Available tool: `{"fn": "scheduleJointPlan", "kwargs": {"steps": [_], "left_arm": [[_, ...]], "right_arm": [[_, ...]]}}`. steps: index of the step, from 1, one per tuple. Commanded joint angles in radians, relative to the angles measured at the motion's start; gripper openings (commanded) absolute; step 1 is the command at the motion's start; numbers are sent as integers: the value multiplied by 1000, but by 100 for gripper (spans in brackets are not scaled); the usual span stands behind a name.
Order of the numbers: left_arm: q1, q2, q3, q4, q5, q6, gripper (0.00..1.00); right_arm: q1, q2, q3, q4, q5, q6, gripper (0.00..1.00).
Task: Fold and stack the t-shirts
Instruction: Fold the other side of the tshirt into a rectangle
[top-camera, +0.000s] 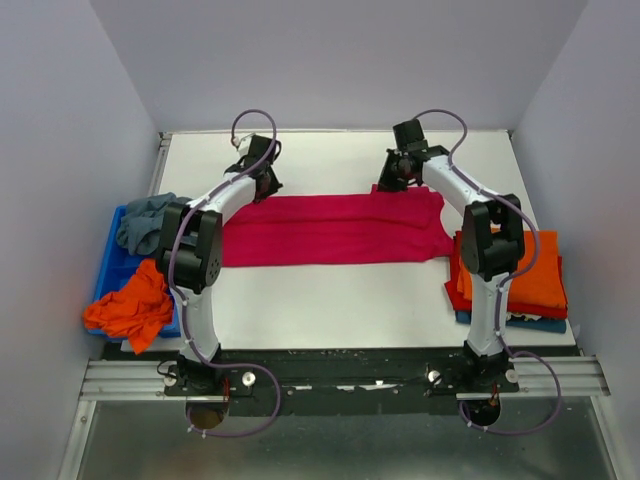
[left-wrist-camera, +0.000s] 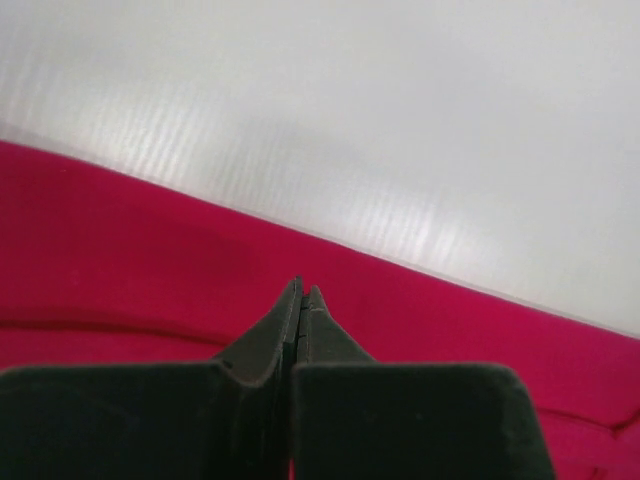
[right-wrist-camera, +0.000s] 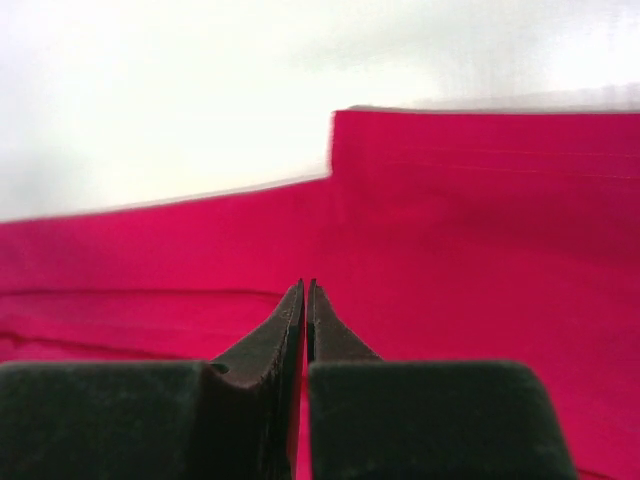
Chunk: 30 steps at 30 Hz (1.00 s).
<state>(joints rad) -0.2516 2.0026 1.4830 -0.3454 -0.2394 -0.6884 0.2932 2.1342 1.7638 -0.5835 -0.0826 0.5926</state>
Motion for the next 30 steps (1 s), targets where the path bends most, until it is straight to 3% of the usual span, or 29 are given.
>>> {"fn": "scheduleJointPlan", "kwargs": {"steps": [1,9,12,18,30], "left_arm": [[-63,-21,62,-12,64,7,0],[-164,122,229,-37,126,18,0],[-189,180,284,-41,156,23,0],[-207,289,381,-69,238,26,0],[-206,351,375,-34,298,13,0]], "right_arm": [[49,-22,-29,46,-88,-39,12],[98,76,37,48,-135,-27,8],[101,118,56,47,-140,-16,1],[101,171,63,42,-140,-7,1],[113,15,-194,103,-177,1,1]]}}
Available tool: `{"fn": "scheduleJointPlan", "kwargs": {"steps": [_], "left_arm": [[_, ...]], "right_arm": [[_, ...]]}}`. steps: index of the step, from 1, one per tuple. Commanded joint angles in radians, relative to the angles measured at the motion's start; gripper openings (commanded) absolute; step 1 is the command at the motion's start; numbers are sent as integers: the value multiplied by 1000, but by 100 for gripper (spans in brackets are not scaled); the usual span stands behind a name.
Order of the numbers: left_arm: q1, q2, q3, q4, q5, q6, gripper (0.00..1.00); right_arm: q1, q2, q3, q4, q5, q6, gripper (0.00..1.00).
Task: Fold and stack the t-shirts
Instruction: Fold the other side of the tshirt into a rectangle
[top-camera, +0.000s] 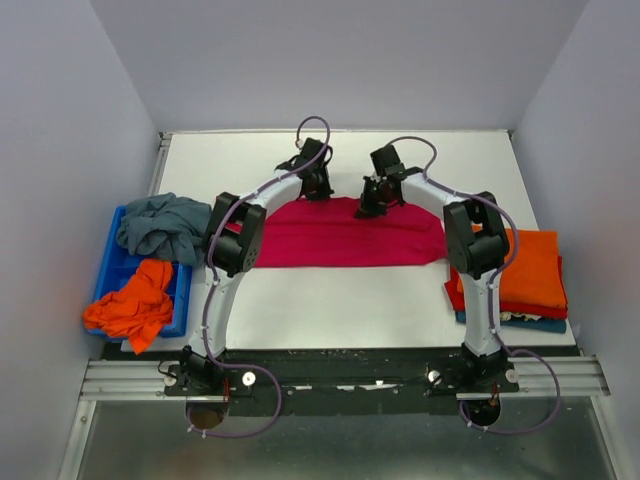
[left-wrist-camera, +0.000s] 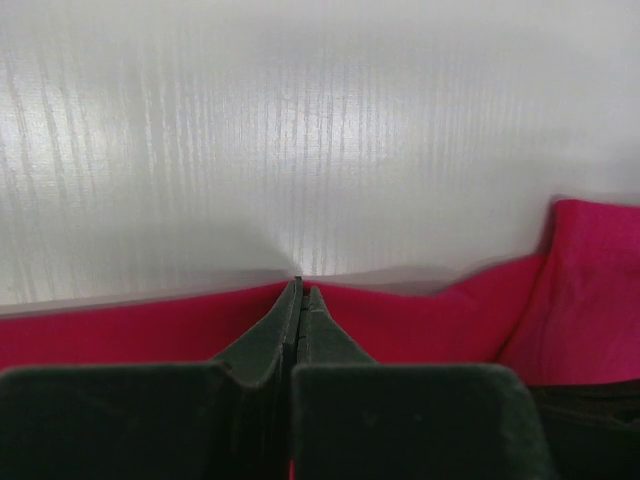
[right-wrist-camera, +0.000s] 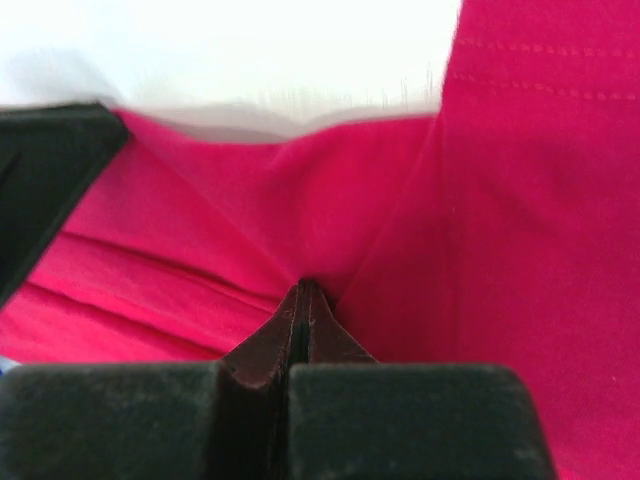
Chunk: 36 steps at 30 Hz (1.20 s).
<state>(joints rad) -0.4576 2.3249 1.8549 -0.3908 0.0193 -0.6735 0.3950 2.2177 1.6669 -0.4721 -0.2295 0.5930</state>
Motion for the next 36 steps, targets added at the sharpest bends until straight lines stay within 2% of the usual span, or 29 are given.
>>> {"fn": "scheduleJointPlan", "kwargs": {"steps": [1,6,13,17,22,28,32,36], "left_arm": [[-1,31,0,13,38,-4,0],[-1,22,-17,29,30,-1,0],[0,-62,-16,4,-12,58,0],[4,-139,-45,-10,-45,77,0],[0,-231,-164,59,-21,57,0],[-38,-179,-184,87,77,20,0],[-62,-113,-165,122,128,-12,0],[-84,-69,-117,145,137,-29,0]], "right_arm": [[11,-97,-122,1,-33,2,1],[13,-182,-213,27,-42,-2,1],[13,-219,-213,7,-30,-16,1],[13,-194,-181,10,-47,-19,1],[13,-127,-93,-20,-24,-22,1],[15,-121,-130,-28,-4,-12,1],[13,-196,-212,0,105,-1,1],[-21,-257,-213,-22,166,-13,1]]}}
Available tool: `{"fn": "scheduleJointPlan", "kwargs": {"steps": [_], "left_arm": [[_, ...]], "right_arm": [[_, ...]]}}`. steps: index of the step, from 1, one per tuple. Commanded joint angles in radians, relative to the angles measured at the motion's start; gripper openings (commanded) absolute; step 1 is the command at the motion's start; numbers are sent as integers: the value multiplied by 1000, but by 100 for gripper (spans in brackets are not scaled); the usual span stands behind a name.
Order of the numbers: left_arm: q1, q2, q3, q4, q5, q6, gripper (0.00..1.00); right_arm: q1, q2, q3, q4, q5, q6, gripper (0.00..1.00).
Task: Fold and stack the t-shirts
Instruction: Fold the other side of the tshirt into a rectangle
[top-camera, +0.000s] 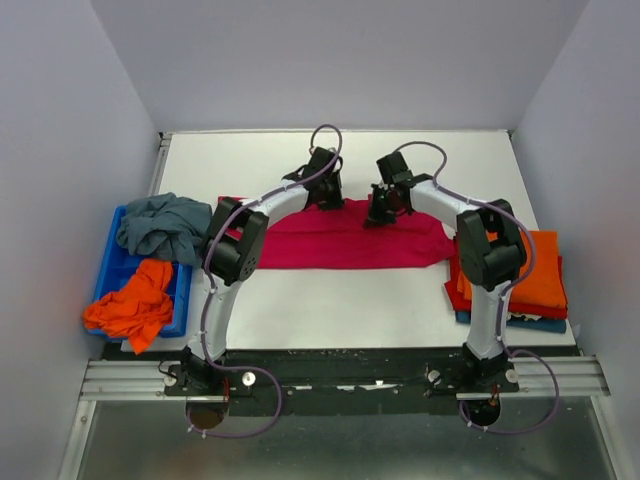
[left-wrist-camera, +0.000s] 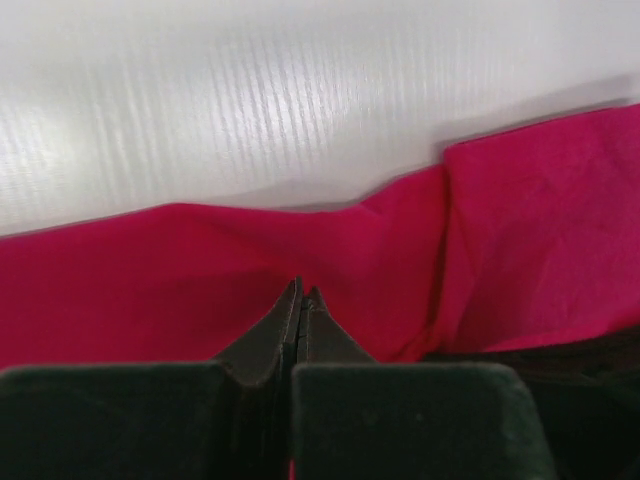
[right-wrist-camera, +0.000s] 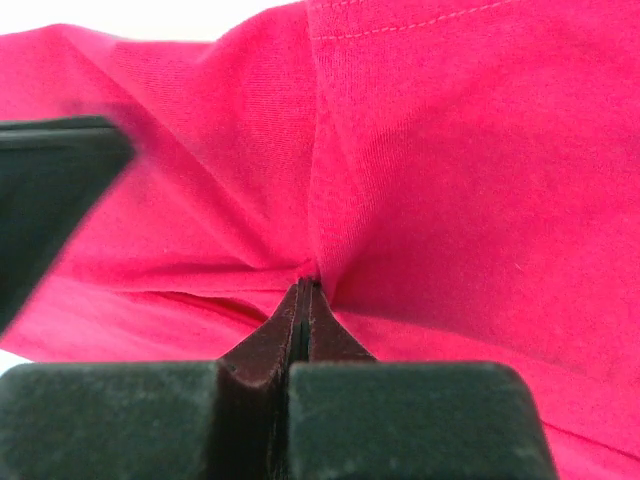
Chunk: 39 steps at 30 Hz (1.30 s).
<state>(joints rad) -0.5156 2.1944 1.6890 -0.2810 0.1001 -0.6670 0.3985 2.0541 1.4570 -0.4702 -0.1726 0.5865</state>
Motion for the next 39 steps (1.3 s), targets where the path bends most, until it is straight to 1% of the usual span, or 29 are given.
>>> {"fn": "scheduleJointPlan", "kwargs": {"steps": [1,5,6,9,12,15,18,20,22,24,27,29,30,31,32,33,35,36,39], "left_arm": [[-30,70,58,40,62,-40,0],[-47,106,93,55,61,-40,0],[-47,120,109,48,56,-43,0],[-47,154,141,22,41,-45,0],[-43,177,161,-4,-13,-42,0],[-38,202,192,-35,-10,-45,0],[-38,205,190,-30,-11,-43,0],[-37,221,218,-49,-22,-39,0],[-37,240,257,-89,-33,-34,0],[-35,240,261,-90,-36,-29,0],[-34,243,268,-89,-40,-29,0],[-34,261,299,-115,-40,-23,0],[-32,268,317,-128,-43,-22,0],[-31,272,327,-136,-42,-20,0],[-31,272,330,-136,-36,-20,0],[-29,268,333,-132,-28,-17,0],[-29,254,340,-132,-22,-11,0],[-29,249,347,-133,-20,-8,0],[-29,238,374,-147,-23,1,1]], "right_arm": [[-42,-106,-10,-28,120,-2,1],[-128,-161,-59,-31,168,36,1],[-154,-175,-76,-34,212,47,1],[-222,-186,-92,-50,258,64,1],[-280,-149,-41,-96,292,76,1],[-317,-88,35,-133,283,76,1],[-328,-22,115,-156,271,81,1],[-331,21,157,-171,272,90,1],[-340,63,193,-209,298,114,1],[-355,106,236,-255,312,133,1],[-366,121,256,-257,320,130,1],[-380,146,284,-266,297,128,1],[-386,153,299,-269,276,118,2],[-388,156,308,-263,240,96,6],[-389,150,310,-254,220,78,13],[-388,137,296,-231,213,67,22],[-389,92,243,-179,200,55,35],[-386,71,226,-160,203,49,40],[-388,38,204,-128,214,18,47]]}}
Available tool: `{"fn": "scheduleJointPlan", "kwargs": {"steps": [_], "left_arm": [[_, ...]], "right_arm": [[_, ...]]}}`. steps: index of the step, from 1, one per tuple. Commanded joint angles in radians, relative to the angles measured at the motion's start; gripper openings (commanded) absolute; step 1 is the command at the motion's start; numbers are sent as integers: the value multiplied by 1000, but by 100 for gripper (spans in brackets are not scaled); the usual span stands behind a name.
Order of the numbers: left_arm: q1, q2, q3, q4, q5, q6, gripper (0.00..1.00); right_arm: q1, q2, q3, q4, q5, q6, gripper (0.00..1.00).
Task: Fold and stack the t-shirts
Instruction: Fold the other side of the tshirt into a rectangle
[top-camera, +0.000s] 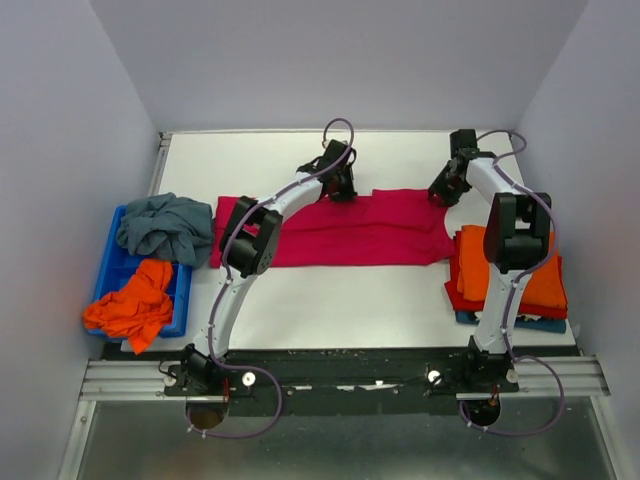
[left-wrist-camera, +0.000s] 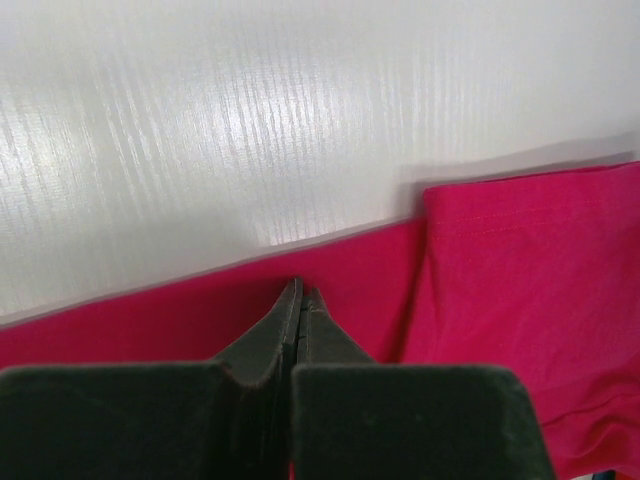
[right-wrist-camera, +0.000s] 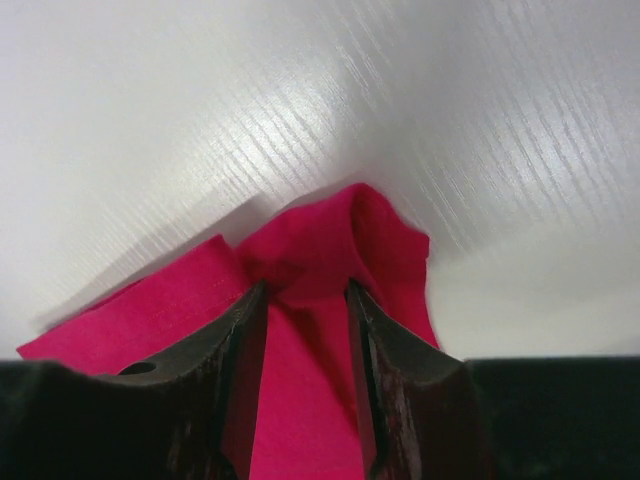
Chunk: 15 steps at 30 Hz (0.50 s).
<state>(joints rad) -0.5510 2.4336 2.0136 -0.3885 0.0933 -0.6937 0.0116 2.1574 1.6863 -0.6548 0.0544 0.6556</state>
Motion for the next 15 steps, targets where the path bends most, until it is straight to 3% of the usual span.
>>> {"fn": "scheduleJointPlan", "kwargs": {"steps": [1,15], "left_arm": [[5,-5,54,-39,-15,29,2],[2,34,131,14,78,19,14]], "right_arm": [[-1,-61,-11,50,-16,-59,47],[1,42,110,23,-159,-80,45]]}}
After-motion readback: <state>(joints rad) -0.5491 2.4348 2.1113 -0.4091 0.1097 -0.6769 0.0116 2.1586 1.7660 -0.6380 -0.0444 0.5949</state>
